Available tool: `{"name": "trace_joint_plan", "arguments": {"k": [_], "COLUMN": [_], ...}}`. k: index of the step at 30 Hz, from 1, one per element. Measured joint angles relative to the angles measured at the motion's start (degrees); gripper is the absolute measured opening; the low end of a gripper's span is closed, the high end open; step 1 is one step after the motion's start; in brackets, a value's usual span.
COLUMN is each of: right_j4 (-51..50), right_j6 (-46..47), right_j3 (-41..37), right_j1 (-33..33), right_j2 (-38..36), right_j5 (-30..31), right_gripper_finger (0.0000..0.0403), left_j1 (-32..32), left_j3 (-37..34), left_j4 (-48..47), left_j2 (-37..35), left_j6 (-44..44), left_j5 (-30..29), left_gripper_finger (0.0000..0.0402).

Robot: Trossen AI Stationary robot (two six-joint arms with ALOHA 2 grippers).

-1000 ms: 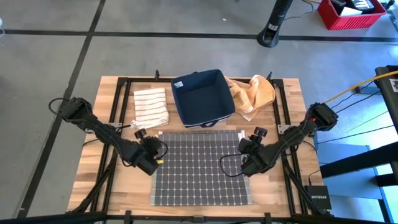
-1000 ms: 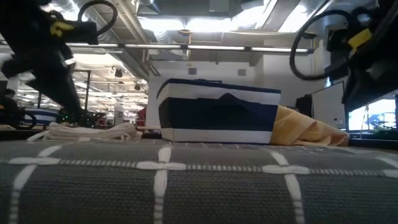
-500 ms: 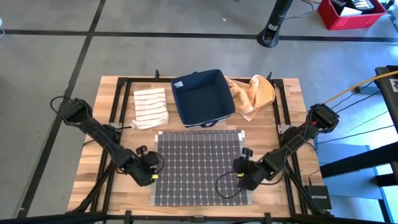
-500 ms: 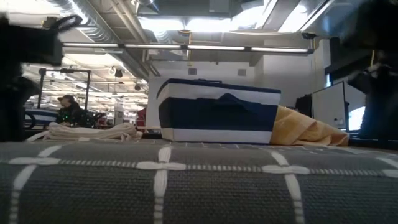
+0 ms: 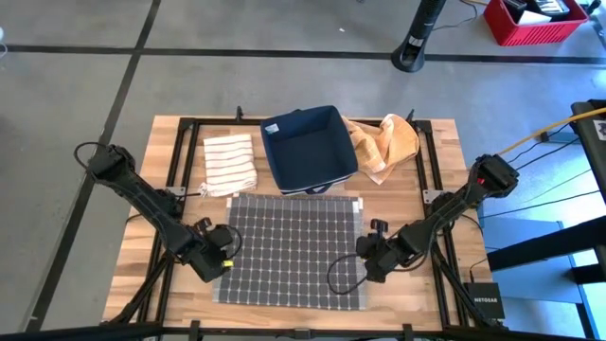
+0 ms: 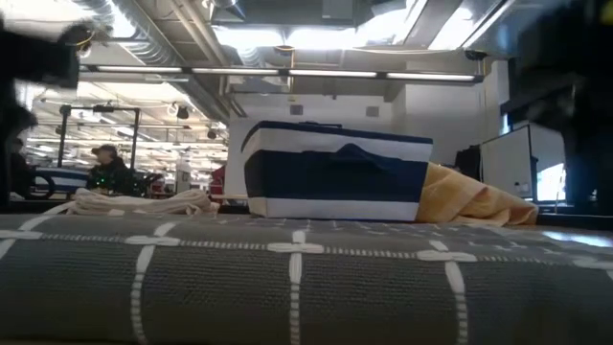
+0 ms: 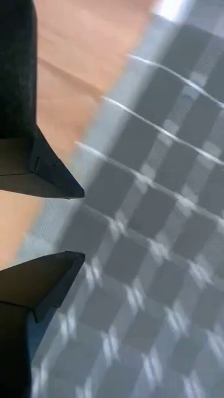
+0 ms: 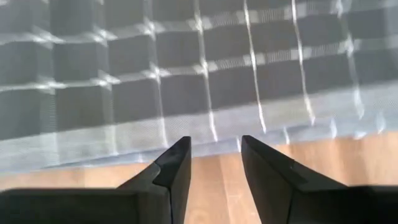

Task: Fold towel
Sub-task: Fold the black towel

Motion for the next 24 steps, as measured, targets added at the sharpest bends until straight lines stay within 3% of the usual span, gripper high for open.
{"name": "trace_joint_plan", "arguments": {"k": [6,9,11,16,20,24], "right_j4": [-3.5,-2.6,2.3,17.5,15.5,10.5], "right_j6": [-1.4,0.2,0.1,-4.7,-4.6,-6.2], "right_j3": [1.2,-1.3,-4.0,-10.6,-12.7,-11.5], "right_j1": [-0.9,-4.4,-7.4,-10.1,-9.2,-6.4], "right_j2": [-1.6,-1.5,-1.5,-1.5,-1.7,-1.7], "right_j5": [14.5,15.1,12.4,1.2,-2.1,-5.5], "right_gripper_finger": [0.0143,0.0143,0.0143,0.0143,0.0143,0.0143], "left_j1": [0.9,3.6,5.6,9.4,9.3,7.9], "left_j3": [1.0,0.9,0.8,-3.2,-7.4,-6.6], "left_j4": [-0.5,-3.9,-5.0,3.4,12.7,20.3], "left_j2": [-1.6,-1.5,-1.5,-1.4,-0.4,0.6], "left_j6": [2.8,2.9,3.6,10.4,9.7,9.5], "left_j5": [-11.7,-14.1,-14.0,-3.9,2.0,6.6], "left_gripper_finger": [0.0143,0.0143,0.0143,0.0143,0.0143,0.0143]}}
